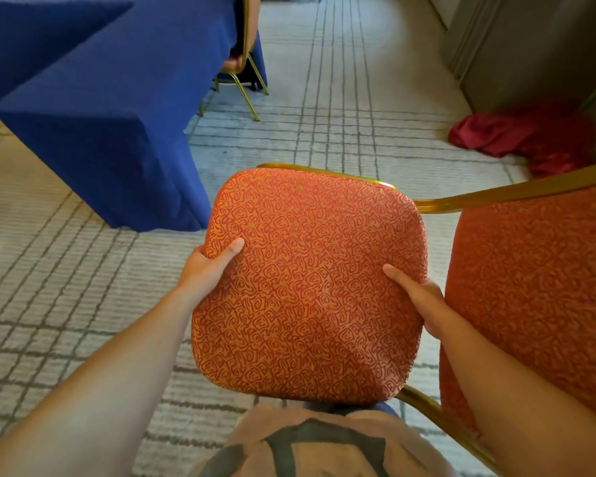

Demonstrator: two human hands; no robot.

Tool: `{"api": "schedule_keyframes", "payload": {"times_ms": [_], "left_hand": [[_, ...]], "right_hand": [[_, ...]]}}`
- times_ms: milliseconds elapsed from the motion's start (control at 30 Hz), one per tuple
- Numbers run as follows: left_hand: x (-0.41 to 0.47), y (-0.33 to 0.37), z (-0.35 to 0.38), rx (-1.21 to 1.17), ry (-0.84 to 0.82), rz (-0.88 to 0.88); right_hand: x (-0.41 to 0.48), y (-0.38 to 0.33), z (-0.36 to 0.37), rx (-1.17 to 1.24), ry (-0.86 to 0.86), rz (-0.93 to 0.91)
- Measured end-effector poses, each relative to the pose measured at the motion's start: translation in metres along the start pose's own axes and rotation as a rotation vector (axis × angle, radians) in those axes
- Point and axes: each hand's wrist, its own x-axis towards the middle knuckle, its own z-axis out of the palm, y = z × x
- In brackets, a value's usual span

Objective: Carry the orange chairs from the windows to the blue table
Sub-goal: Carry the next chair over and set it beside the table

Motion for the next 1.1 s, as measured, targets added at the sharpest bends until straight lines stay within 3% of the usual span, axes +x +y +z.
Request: {"api": "schedule_keyframes", "payload": {"times_ms": [567,967,1100], "left_hand": [[0.312,0.128,0.068,0.039,-0.008,-0.103],[0.603,0.308,0.041,-0.005,0.028,0.076],[0.687,0.332,0.051,-0.016,-0.008,0.031]], "right_hand": [[0.293,-0.184,0.095,-0.045,-0.053,0.154],[0.491,-0.417,0.246,0.056,-0.013,-0.037],[0.556,-0.462,0.274,0.052,-0.010,-0.042]]}}
